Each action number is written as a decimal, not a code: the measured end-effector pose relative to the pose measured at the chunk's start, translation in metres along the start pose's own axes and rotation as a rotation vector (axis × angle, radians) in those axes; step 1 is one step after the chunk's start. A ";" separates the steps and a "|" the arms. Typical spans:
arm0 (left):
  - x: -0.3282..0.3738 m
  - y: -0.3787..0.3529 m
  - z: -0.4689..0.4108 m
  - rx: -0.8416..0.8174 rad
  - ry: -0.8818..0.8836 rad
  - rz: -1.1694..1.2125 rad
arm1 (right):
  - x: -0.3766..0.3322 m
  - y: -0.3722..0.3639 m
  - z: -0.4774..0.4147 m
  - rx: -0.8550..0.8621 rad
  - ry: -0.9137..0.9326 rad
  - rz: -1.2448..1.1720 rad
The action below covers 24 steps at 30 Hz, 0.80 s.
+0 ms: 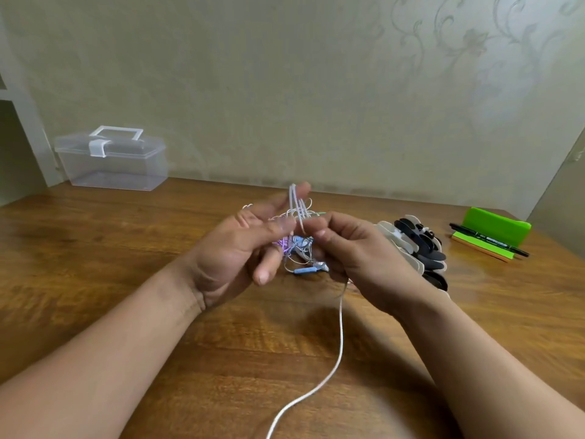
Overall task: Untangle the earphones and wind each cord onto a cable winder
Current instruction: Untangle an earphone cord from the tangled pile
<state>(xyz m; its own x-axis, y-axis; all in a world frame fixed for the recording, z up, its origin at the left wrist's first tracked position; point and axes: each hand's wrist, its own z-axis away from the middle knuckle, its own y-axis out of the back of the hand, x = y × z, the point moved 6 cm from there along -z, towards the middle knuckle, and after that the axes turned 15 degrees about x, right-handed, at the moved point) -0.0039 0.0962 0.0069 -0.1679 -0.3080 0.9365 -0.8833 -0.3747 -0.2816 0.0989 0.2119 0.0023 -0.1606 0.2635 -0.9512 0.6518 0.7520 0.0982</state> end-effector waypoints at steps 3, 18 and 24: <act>0.001 0.016 -0.010 0.183 -0.092 -0.112 | 0.002 -0.013 0.006 -0.052 0.056 0.282; -0.023 0.011 -0.007 0.088 -0.147 -0.843 | -0.014 0.030 -0.006 0.100 0.292 0.567; -0.009 0.012 -0.042 0.015 -0.074 -0.838 | -0.008 0.033 -0.037 0.278 0.281 0.442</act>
<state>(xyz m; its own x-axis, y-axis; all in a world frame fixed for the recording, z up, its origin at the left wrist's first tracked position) -0.0313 0.1311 0.0038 0.5709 0.0214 0.8208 -0.6967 -0.5163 0.4980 0.0943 0.2570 0.0235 0.0044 0.6941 -0.7199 0.8651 0.3585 0.3509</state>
